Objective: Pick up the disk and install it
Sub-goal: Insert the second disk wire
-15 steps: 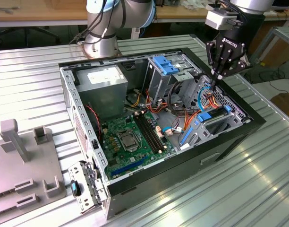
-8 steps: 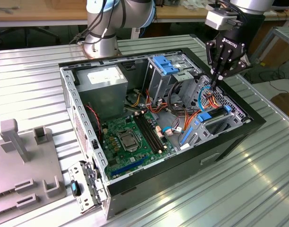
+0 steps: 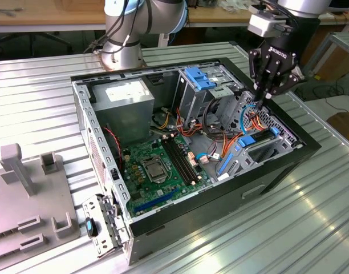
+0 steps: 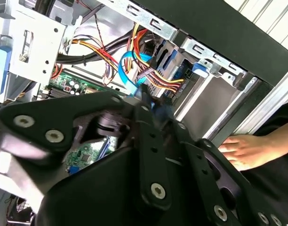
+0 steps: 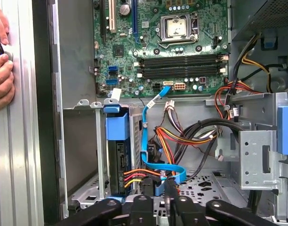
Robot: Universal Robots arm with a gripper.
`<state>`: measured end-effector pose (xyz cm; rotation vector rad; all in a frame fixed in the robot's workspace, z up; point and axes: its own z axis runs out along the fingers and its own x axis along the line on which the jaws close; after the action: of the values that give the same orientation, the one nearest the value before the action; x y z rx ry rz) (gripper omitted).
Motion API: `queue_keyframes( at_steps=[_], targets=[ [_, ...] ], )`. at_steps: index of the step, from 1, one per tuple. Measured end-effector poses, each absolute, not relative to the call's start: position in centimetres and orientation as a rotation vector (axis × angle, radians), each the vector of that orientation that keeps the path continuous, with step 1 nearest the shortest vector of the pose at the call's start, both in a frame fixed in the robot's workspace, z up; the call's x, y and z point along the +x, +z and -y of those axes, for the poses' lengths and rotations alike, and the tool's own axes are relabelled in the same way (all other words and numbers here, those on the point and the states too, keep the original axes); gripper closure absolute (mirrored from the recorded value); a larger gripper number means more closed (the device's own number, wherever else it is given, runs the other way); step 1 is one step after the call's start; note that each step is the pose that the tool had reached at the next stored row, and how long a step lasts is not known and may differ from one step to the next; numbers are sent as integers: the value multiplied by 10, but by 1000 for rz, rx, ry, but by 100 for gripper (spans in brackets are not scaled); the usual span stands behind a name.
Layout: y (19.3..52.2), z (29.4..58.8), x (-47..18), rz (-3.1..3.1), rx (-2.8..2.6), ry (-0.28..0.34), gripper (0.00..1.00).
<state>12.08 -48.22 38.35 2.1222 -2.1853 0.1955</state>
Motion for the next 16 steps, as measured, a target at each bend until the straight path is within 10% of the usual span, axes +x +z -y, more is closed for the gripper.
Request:
queue_keyframes(
  at_steps=[3, 16],
  targets=[
    [383, 485, 121, 2186, 2123, 197, 62],
    [379, 486, 121, 2182, 2118, 218, 62]
  ],
)
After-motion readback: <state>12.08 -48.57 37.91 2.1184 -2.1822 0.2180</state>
